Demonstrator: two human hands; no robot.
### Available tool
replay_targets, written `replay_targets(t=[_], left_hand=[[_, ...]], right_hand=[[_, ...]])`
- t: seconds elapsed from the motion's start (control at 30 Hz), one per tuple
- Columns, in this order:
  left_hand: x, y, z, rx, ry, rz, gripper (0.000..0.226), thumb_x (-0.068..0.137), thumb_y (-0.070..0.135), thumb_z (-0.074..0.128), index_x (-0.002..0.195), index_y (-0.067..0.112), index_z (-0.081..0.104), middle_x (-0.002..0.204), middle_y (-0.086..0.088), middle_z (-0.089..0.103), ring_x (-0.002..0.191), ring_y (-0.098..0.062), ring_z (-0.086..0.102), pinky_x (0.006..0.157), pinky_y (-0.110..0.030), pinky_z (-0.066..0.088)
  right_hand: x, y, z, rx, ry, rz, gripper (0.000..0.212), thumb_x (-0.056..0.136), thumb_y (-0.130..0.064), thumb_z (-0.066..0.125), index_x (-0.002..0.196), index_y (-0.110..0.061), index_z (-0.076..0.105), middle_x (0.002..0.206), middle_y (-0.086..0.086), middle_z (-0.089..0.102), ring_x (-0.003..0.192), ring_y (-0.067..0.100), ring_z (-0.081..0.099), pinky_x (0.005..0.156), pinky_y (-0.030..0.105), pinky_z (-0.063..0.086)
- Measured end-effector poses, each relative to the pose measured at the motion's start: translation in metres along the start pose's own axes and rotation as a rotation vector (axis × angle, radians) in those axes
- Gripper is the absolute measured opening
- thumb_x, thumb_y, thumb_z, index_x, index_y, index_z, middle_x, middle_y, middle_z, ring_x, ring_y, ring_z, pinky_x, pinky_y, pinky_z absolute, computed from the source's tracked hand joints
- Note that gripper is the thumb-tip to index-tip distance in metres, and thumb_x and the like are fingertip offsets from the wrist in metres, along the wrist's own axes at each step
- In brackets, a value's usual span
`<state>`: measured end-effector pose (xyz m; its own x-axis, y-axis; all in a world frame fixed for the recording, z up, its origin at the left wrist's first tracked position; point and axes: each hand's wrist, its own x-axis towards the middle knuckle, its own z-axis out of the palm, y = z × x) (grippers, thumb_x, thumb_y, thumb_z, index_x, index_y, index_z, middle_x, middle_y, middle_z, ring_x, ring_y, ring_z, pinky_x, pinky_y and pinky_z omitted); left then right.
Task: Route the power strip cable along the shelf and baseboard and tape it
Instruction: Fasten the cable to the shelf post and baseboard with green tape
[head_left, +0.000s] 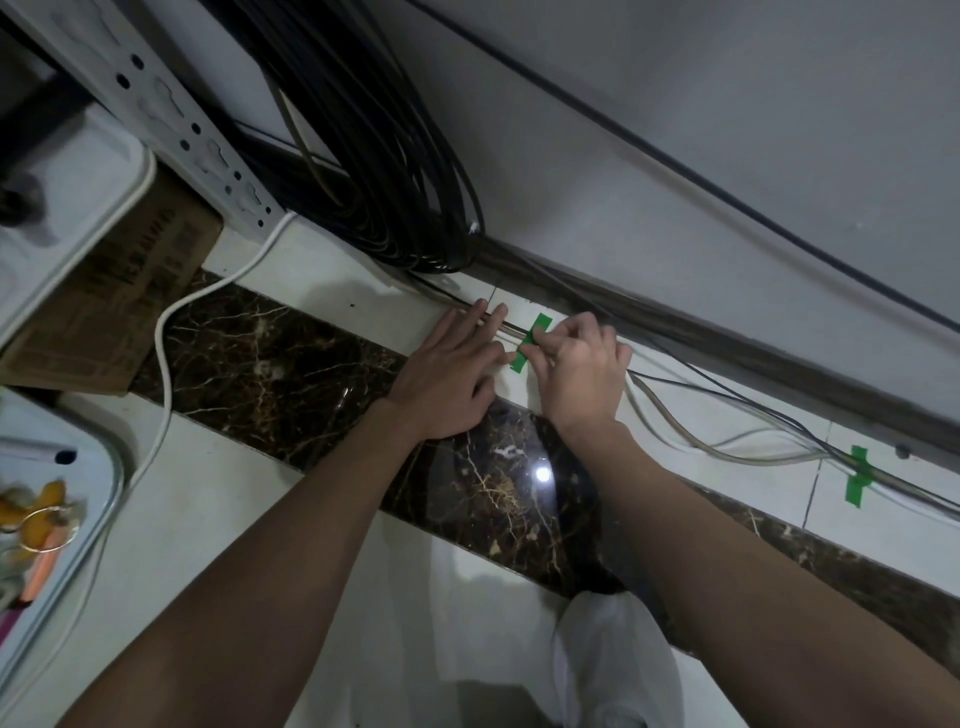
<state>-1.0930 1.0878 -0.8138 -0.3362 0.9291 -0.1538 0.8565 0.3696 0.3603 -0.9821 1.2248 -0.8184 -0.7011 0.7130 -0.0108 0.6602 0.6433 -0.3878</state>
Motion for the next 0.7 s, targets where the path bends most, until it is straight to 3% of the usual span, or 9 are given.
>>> replay_targets(t=[0.07, 0.13, 0.23, 0.37, 0.53, 0.7], left_hand=[[0.001, 0.001, -0.002, -0.006, 0.001, -0.003, 0.03, 0.096, 0.018, 0.05, 0.125, 0.018, 0.057, 0.169, -0.004, 0.01, 0.157, -0.021, -0.001, 0.123, -0.034, -0.011], [0.0, 0.003, -0.003, -0.02, -0.003, -0.029, 0.04, 0.095, 0.016, 0.05, 0.136, 0.017, 0.05, 0.169, -0.005, 0.011, 0.156, -0.019, -0.001, 0.121, -0.029, -0.016], [-0.001, 0.004, -0.001, 0.004, 0.034, -0.061, 0.066, 0.099, 0.021, 0.044, 0.159, 0.012, 0.018, 0.168, -0.009, 0.016, 0.156, -0.02, 0.004, 0.123, -0.029, -0.014], [0.001, 0.001, 0.008, 0.222, 0.015, -0.005, 0.062, 0.101, 0.028, 0.028, 0.16, 0.01, 0.018, 0.168, -0.011, 0.013, 0.156, -0.028, 0.009, 0.127, -0.048, 0.007], [0.0, 0.001, 0.017, 0.21, 0.017, -0.005, 0.063, 0.101, 0.03, 0.016, 0.16, 0.008, 0.014, 0.169, -0.012, 0.008, 0.156, -0.029, 0.005, 0.127, -0.046, 0.005], [0.002, 0.002, 0.017, 0.147, -0.02, -0.039, 0.062, 0.105, 0.028, 0.025, 0.161, 0.009, 0.007, 0.17, -0.01, 0.001, 0.156, -0.025, -0.003, 0.127, -0.045, 0.004]], right_hand=[[-0.001, 0.002, 0.001, -0.003, 0.014, -0.008, 0.023, 0.086, -0.04, 0.074, 0.102, -0.024, 0.08, 0.1, 0.003, 0.063, 0.099, 0.028, 0.055, 0.088, 0.045, 0.04], [-0.003, 0.003, 0.001, -0.015, 0.005, -0.02, 0.027, 0.085, -0.041, 0.075, 0.106, -0.024, 0.079, 0.102, 0.004, 0.063, 0.101, 0.028, 0.055, 0.09, 0.044, 0.039], [-0.005, 0.003, -0.001, -0.041, -0.022, -0.027, 0.035, 0.085, -0.046, 0.073, 0.114, -0.025, 0.076, 0.108, 0.003, 0.061, 0.107, 0.026, 0.052, 0.092, 0.041, 0.035], [-0.004, 0.003, -0.001, -0.072, -0.052, -0.054, 0.044, 0.088, -0.051, 0.067, 0.123, -0.025, 0.071, 0.113, 0.001, 0.059, 0.111, 0.022, 0.05, 0.092, 0.038, 0.034], [-0.008, 0.006, 0.001, -0.04, -0.067, -0.037, 0.045, 0.089, -0.053, 0.065, 0.126, -0.028, 0.069, 0.115, 0.0, 0.057, 0.113, 0.022, 0.047, 0.092, 0.038, 0.033], [-0.006, 0.005, 0.0, -0.08, -0.085, -0.061, 0.045, 0.092, -0.053, 0.062, 0.129, -0.027, 0.067, 0.117, 0.001, 0.054, 0.114, 0.023, 0.045, 0.092, 0.038, 0.032]])
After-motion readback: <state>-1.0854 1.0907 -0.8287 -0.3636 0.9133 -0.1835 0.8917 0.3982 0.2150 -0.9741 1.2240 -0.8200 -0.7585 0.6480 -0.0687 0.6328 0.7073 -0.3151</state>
